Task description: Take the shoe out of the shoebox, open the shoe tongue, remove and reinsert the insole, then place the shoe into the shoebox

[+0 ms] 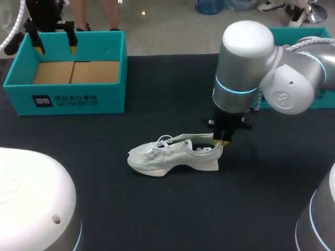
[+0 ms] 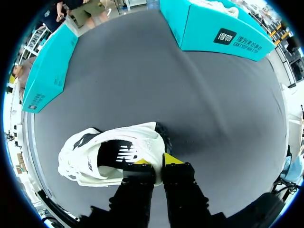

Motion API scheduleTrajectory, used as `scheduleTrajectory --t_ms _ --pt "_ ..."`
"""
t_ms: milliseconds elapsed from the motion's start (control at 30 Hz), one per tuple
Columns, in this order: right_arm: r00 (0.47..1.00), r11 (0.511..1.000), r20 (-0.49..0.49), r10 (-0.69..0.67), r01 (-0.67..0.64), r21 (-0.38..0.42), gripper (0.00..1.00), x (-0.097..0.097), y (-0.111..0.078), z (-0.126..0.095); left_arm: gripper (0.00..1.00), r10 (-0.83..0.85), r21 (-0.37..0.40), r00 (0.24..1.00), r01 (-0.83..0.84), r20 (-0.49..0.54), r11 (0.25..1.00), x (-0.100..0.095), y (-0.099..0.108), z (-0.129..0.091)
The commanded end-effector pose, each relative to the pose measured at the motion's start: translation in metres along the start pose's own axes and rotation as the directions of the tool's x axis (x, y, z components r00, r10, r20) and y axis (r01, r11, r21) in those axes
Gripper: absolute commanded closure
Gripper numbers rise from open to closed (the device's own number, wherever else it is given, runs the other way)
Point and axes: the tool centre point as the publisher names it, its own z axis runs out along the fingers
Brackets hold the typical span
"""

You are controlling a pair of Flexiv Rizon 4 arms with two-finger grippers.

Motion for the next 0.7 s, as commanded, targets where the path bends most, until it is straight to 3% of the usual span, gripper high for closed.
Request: scheduleTrajectory --t_ms 33,167,200,233,267,333,533,700 --pt "1.0 1.0 -0.008 0.009 -0.009 0.016 1.0 0.001 -0.002 0.011 0.0 0.0 0.0 1.0 0.0 0.001 1.0 0.0 0.0 0.0" --pt "1.0 1.0 -0.008 0.015 -0.015 0.027 1.0 0.0 -0.003 0.013 0.0 0.0 0.0 1.0 0.0 0.001 1.0 0.0 0.0 0.0" --pt "1.0 0.999 -0.009 0.016 -0.016 0.029 0.89 0.0 -0.004 0.013 0.0 0.0 0.0 1.0 0.0 0.001 1.0 0.0 0.0 0.0" --pt "1.0 0.999 -0.01 0.017 -0.016 0.029 0.63 -0.001 -0.004 0.012 0.0 0.0 0.0 1.0 0.0 0.001 1.0 0.0 0.0 0.0" --pt "1.0 0.999 -0.012 0.016 -0.015 0.03 0.46 -0.001 -0.003 0.01 0.0 0.0 0.0 1.0 0.0 0.001 1.0 0.0 0.0 0.0" --pt "1.0 0.999 -0.013 0.01 -0.01 0.032 0.0 -0.002 -0.002 0.005 0.0 0.0 0.0 1.0 0.0 0.001 1.0 0.0 0.0 0.0" --pt "0.999 0.999 -0.043 -0.023 0.025 0.037 0.0 -0.012 0.004 -0.014 0.0 0.0 0.0 1.0 0.0 0.001 1.0 0.0 0.0 0.0" --pt "0.956 0.961 -0.101 -0.277 0.276 -0.02 0.0 -0.023 0.018 -0.053 0.0 0.0 0.0 1.0 0.0 0.001 1.0 0.0 0.0 0.0"
